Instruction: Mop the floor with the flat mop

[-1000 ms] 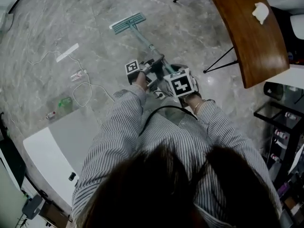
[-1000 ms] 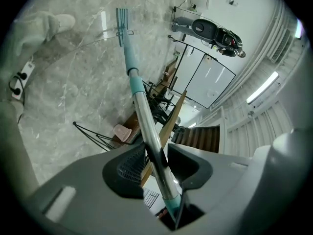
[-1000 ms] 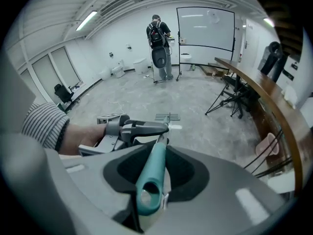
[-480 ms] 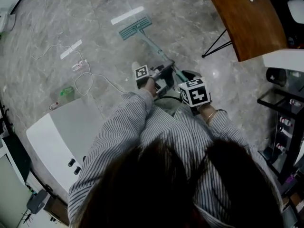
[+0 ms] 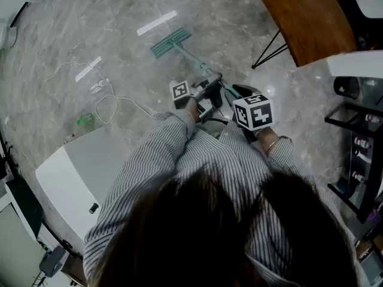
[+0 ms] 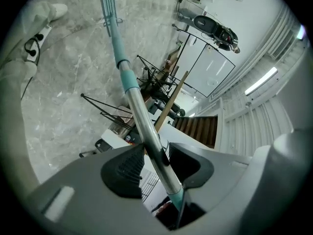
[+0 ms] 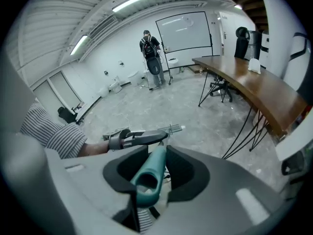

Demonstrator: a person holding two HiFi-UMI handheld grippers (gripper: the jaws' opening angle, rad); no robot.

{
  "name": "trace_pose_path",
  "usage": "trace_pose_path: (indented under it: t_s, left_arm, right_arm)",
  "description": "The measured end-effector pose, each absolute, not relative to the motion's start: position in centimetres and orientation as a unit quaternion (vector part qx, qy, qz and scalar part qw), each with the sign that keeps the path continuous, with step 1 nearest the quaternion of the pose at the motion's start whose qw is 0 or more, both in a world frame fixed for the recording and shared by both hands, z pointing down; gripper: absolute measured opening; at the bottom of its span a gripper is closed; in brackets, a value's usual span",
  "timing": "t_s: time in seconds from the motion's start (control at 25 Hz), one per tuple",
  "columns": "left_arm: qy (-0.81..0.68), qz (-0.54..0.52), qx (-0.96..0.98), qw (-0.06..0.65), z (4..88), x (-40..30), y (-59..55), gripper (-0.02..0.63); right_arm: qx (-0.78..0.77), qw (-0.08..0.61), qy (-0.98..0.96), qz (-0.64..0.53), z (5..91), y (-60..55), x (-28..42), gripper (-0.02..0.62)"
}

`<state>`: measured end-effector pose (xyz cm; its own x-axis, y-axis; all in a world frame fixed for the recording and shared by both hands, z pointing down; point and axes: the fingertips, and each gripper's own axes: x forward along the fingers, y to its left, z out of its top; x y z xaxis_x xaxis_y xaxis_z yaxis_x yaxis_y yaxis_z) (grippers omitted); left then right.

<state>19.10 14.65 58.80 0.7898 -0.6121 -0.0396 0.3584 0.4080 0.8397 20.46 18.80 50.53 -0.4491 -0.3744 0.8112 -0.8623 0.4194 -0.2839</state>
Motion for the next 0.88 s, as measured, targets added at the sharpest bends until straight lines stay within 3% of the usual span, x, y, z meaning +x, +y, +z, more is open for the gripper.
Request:
trace_pose_path:
  t_s: [0.64,0.88]
  left_arm:
    - [-0.116,-0.267,0.521,0.802,57.5,19.4,14.5,0.181]
    - [-0.104,-0.276,0.486,0.822,58.2,19.6,14.3,0.182]
  right_arm:
    - [0.387,0.358,-0.782,0.332,49.9,18.9,20.0,0.115]
    - [0.386,0.362,-0.781,0.333,50.2,18.9,20.1,0.115]
